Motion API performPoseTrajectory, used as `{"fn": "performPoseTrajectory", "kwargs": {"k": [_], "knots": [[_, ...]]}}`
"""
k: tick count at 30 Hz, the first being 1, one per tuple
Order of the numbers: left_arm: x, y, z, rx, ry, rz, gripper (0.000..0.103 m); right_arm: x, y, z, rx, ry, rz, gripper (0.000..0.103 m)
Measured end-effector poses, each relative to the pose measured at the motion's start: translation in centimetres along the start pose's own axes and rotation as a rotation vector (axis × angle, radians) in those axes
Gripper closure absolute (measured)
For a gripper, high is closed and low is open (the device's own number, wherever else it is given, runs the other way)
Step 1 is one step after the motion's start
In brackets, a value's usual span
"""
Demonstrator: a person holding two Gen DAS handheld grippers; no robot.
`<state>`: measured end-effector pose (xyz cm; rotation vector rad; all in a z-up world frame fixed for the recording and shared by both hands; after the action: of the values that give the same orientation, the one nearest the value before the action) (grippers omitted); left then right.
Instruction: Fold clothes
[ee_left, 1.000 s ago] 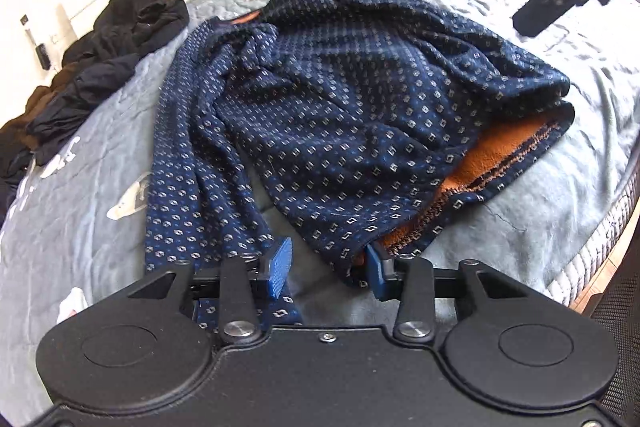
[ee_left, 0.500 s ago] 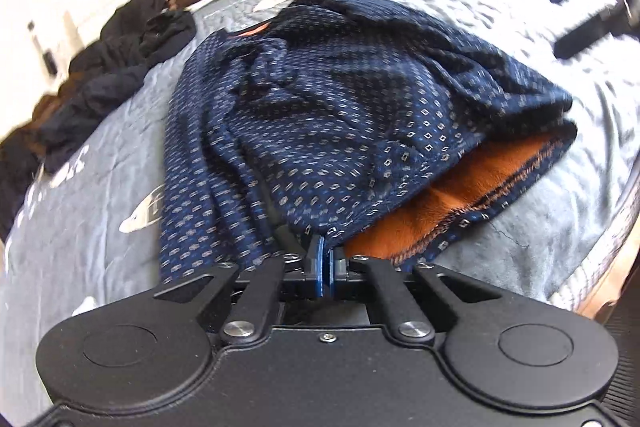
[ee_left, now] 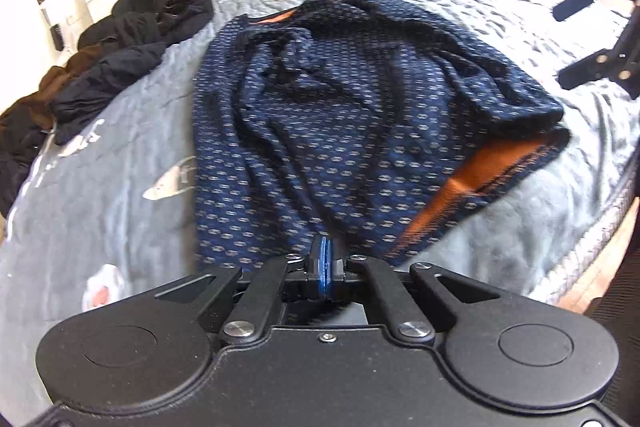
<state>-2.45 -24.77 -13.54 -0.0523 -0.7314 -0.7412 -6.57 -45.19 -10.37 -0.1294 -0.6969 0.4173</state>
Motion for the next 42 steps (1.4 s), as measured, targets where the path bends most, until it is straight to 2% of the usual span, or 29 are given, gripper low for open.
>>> {"fn": "performPoseTrajectory", "kwargs": {"k": [3, 7, 10, 12, 15, 17, 18, 20, 21, 23, 26, 40, 42], "knots": [[-0.2, -0.9, 0.5, -0.048, -0.041, -0.016, 0.100, -0.1, 0.1, -0.2, 0.035, 0.003, 0.005, 0.012], [-0.3, -1.4, 0.1, -0.072, -0.096, 0.017, 0.096, -0.3, 1.4, -1.2, 0.057, 0.005, 0.056, 0.012], [-0.2, -1.8, -0.5, -0.042, -0.119, 0.008, 0.083, -0.4, 2.4, -2.2, 0.053, 0.018, 0.103, 0.012], [0.1, -2.2, -0.7, -0.032, -0.136, 0.003, 0.071, -0.4, 2.7, -3.0, 0.049, 0.030, 0.114, 0.013], [0.3, -2.5, -0.6, -0.044, -0.145, -0.009, 0.070, -0.4, 3.1, -4.2, 0.044, 0.050, 0.131, 0.017], [0.4, -2.8, -0.6, -0.049, -0.149, -0.018, 0.070, -0.5, 2.4, -4.5, 0.061, 0.056, 0.085, 0.040], [0.4, -2.9, -0.7, -0.049, -0.149, -0.021, 0.070, -0.5, 2.0, -4.7, 0.070, 0.059, 0.060, 0.047], [0.5, -3.0, -0.8, -0.052, -0.148, -0.027, 0.070, -0.7, 1.3, -4.9, 0.081, 0.067, 0.011, 0.072], [0.5, -3.0, -0.9, -0.050, -0.146, -0.030, 0.069, -0.9, 1.0, -5.0, 0.077, 0.080, -0.003, 0.078], [0.6, -3.0, -1.2, -0.050, -0.142, -0.028, 0.068, -1.2, 0.4, -5.1, 0.065, 0.098, -0.016, 0.096], [0.7, -3.0, -1.4, -0.049, -0.136, -0.023, 0.068, -1.2, -0.6, -4.1, 0.069, 0.081, -0.074, 0.099], [1.7, -3.6, -1.4, -0.073, -0.159, -0.025, 0.066, -1.1, -11.5, 4.4, -0.231, -0.067, -0.194, 0.101], [1.9, -3.7, -1.4, -0.077, -0.163, -0.025, 0.066, -1.3, -14.3, 5.1, -0.289, -0.071, -0.222, 0.101]]}}
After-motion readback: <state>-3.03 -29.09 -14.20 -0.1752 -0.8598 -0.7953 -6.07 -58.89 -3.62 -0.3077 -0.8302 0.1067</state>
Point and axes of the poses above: each gripper's, at about its wrist camera, not at the fingertips, and z roughly against the way its jaws point, y to its left, x to its top, the point moved 4 cm from there along -z, roughly the way its jaws point, and after that the axes turned 2 degrees about y, right-handed, at the moved point
